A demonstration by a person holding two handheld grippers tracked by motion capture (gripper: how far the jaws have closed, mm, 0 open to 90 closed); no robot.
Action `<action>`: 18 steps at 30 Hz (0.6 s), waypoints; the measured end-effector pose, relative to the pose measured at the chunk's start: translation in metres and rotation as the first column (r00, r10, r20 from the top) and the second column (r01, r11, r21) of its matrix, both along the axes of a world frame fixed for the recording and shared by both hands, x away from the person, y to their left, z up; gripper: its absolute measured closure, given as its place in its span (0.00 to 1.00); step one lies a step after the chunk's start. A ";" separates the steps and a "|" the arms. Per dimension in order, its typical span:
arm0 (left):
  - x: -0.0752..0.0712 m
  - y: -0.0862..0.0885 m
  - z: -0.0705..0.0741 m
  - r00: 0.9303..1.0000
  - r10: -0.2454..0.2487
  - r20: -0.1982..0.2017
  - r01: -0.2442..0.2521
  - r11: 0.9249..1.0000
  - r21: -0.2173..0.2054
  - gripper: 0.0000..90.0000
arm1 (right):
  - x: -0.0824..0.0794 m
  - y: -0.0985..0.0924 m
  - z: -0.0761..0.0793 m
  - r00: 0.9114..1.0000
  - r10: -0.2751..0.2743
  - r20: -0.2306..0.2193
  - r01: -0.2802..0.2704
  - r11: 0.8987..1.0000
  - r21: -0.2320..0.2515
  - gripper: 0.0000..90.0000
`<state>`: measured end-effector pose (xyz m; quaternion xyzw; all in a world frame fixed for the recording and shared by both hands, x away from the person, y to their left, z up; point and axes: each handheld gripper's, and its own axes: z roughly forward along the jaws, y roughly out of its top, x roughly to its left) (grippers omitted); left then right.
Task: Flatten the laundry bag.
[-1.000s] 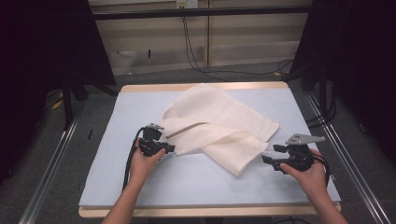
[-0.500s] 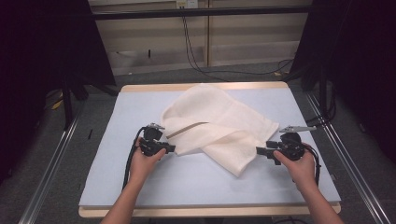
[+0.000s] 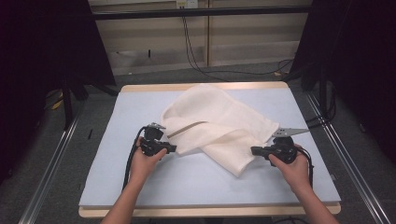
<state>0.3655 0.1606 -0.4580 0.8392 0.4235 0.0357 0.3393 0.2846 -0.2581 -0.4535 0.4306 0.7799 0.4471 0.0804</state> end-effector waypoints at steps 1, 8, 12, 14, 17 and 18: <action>0.000 0.001 0.000 1.000 -0.001 0.003 0.001 1.000 0.005 0.77 | -0.001 0.004 0.001 1.000 0.017 0.006 -0.017 1.000 -0.010 1.00; 0.000 0.001 0.001 1.000 -0.002 0.001 0.002 1.000 0.009 0.77 | 0.002 -0.006 0.002 0.987 -0.133 0.089 0.144 0.981 -0.128 0.70; 0.001 0.000 -0.001 1.000 0.005 -0.005 -0.005 1.000 0.009 0.77 | 0.009 -0.020 -0.006 0.973 -0.220 0.069 0.229 0.959 -0.168 0.53; 0.001 0.000 -0.001 1.000 -0.005 -0.006 0.005 1.000 0.019 0.77 | 0.013 -0.023 -0.013 0.972 -0.232 0.027 0.233 0.955 -0.185 0.50; 0.002 0.000 -0.002 1.000 -0.008 -0.011 0.008 1.000 0.019 0.77 | 0.018 -0.020 -0.026 0.981 -0.195 -0.022 0.186 0.960 -0.208 0.53; 0.002 0.000 -0.002 1.000 -0.005 -0.010 0.005 1.000 0.018 0.77 | 0.018 -0.019 -0.028 0.981 -0.192 -0.010 0.185 0.960 -0.211 0.56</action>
